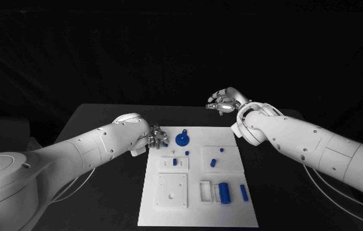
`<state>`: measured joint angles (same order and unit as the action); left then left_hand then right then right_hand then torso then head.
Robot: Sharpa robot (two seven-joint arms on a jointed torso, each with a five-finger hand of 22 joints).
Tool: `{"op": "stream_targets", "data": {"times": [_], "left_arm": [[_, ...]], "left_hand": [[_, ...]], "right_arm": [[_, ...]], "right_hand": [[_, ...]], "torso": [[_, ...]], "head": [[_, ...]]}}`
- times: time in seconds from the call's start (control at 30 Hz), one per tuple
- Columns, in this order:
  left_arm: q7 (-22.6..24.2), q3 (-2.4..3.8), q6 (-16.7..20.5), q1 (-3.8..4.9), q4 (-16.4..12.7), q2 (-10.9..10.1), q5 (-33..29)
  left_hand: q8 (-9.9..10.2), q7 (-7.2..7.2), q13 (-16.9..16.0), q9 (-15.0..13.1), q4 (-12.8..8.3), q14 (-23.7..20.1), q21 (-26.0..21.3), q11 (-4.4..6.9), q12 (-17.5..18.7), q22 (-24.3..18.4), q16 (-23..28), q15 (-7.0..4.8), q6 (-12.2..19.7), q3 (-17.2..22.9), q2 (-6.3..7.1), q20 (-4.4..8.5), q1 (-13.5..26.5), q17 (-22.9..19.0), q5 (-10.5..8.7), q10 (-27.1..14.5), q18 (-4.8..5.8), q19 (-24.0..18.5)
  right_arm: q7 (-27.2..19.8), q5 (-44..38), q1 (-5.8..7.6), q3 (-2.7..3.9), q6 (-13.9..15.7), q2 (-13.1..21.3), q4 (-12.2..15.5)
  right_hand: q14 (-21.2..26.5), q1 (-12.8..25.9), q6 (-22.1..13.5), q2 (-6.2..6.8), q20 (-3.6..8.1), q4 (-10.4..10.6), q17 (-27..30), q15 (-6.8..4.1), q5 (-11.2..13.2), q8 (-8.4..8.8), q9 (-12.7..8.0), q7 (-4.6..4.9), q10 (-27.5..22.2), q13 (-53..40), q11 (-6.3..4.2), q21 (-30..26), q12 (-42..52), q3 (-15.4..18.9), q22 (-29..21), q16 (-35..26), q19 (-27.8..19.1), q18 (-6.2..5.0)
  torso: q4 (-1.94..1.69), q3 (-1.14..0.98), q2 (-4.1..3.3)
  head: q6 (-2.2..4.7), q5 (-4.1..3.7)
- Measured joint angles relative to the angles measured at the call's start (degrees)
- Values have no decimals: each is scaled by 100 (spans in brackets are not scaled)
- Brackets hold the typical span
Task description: Assemble the parts on the task board
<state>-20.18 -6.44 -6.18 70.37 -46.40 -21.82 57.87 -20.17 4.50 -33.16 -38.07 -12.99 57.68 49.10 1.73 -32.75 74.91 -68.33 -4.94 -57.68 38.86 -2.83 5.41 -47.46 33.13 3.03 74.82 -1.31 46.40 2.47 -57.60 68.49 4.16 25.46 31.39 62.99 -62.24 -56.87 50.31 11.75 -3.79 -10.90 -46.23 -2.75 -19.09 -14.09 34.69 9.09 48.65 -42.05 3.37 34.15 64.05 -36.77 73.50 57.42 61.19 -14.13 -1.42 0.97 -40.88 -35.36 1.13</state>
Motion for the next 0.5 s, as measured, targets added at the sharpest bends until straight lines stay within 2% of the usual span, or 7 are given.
{"op": "stream_targets", "data": {"times": [0.17,0.33,0.5], "left_arm": [[28,-3,79,-13,-100,-80,-43],[33,-7,181,-24,-238,-186,-94],[27,-8,339,-25,-544,-404,-175]], "left_hand": [[-46,-44,13,18,-130,108,37,55,-27,0,-55,-56,-138,75,-73,22,-73,-12,-18,124,0,103],[-74,4,28,45,-199,219,60,84,-61,0,-94,-87,-192,97,-88,60,-89,-15,219,238,0,189],[-75,34,38,80,-244,284,60,114,-77,-1,-133,-111,-223,110,-104,83,-72,-19,333,311,0,246]], "right_arm": [[2,-1,-3,0,-5,1,-6],[3,-2,-4,0,-9,8,-6],[4,-4,-5,0,-15,26,-6]], "right_hand": [[0,0,-1,0,0,0,0,0,0,0,-1,-1,0,7,0,0,0,0,3,0,0,1],[0,0,-9,0,0,0,0,0,-2,0,-1,-10,0,6,0,0,0,0,5,0,0,2],[0,0,-10,0,0,0,0,0,-22,0,-1,-10,1,12,0,0,0,0,5,0,0,3]], "torso": [[-1,-1,0],[-4,-1,0],[-5,-3,2]], "head": [[-3,12],[-4,46],[-12,52]]}}
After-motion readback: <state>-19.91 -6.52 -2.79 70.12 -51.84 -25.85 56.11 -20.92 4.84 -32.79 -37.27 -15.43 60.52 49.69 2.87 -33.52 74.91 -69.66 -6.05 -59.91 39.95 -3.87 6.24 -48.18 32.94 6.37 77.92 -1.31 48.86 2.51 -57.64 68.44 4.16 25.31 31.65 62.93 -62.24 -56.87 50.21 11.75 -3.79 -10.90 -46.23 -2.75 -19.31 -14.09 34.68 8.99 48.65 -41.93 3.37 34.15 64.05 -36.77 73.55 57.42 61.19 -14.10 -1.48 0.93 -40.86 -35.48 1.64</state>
